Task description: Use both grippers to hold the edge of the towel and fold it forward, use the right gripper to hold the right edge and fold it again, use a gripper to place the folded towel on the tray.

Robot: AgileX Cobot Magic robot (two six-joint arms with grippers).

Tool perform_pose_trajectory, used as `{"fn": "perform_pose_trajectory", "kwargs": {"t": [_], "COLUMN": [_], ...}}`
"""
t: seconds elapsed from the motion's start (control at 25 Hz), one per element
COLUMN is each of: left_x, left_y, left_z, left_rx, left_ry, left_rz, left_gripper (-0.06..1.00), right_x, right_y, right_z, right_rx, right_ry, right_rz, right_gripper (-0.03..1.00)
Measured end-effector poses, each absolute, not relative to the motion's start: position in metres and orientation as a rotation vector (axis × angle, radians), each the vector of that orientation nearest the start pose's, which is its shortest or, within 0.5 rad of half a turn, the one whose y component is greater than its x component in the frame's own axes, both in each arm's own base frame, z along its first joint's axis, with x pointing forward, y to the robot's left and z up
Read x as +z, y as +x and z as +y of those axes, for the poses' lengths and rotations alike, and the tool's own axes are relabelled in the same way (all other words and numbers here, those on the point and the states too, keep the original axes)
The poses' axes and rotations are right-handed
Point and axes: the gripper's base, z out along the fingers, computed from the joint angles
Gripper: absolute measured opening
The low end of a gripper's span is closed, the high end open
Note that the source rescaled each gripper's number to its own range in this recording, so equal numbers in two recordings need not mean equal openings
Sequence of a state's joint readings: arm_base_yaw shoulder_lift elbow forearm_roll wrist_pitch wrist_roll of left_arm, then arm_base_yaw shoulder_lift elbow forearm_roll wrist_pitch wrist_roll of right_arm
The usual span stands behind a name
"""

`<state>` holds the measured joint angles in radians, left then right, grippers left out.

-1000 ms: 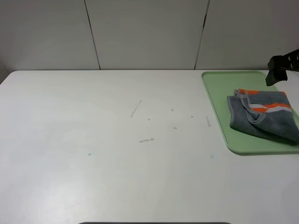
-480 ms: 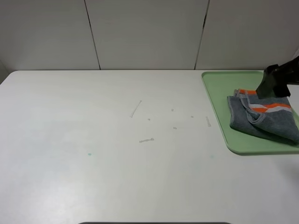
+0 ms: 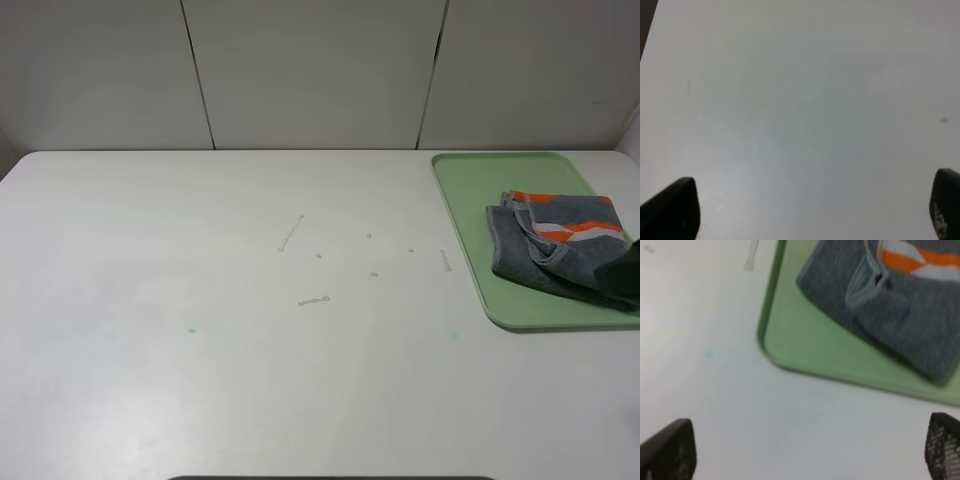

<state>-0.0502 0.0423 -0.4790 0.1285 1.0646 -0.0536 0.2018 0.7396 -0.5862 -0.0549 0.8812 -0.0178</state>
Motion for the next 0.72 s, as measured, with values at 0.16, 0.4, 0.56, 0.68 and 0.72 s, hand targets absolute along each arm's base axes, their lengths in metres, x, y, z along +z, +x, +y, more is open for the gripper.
{"fn": "perform_pose_trajectory", "kwargs": {"t": [0.16, 0.4, 0.56, 0.68, 0.72], "left_x": [0.272, 0.272, 0.272, 0.272, 0.272], "left_y": [0.004, 0.004, 0.004, 0.004, 0.004], "left_z": [0.010, 0.010, 0.010, 0.010, 0.010], "left_rx": [0.094, 0.094, 0.094, 0.094, 0.094], "left_ry": [-0.005, -0.005, -0.005, -0.005, -0.005], "left_rz": [2.105, 2.105, 2.105, 2.105, 2.105], "left_gripper": [0.92, 0.92, 0.92, 0.92, 0.92], "right_x": [0.269, 0.278, 0.275, 0.278, 0.278], "right_y": [0.093, 0.058, 0.038, 0.021, 0.016], "right_z": [0.017, 0.012, 0.009, 0.007, 0.006], "right_rx": [0.047, 0.091, 0.105, 0.120, 0.124], "right_ry": [-0.281, -0.258, -0.273, -0.277, -0.275], "right_rz": [2.439, 2.324, 2.257, 2.148, 2.113], "right_gripper": [1.00, 1.00, 1.00, 1.00, 1.00]}}
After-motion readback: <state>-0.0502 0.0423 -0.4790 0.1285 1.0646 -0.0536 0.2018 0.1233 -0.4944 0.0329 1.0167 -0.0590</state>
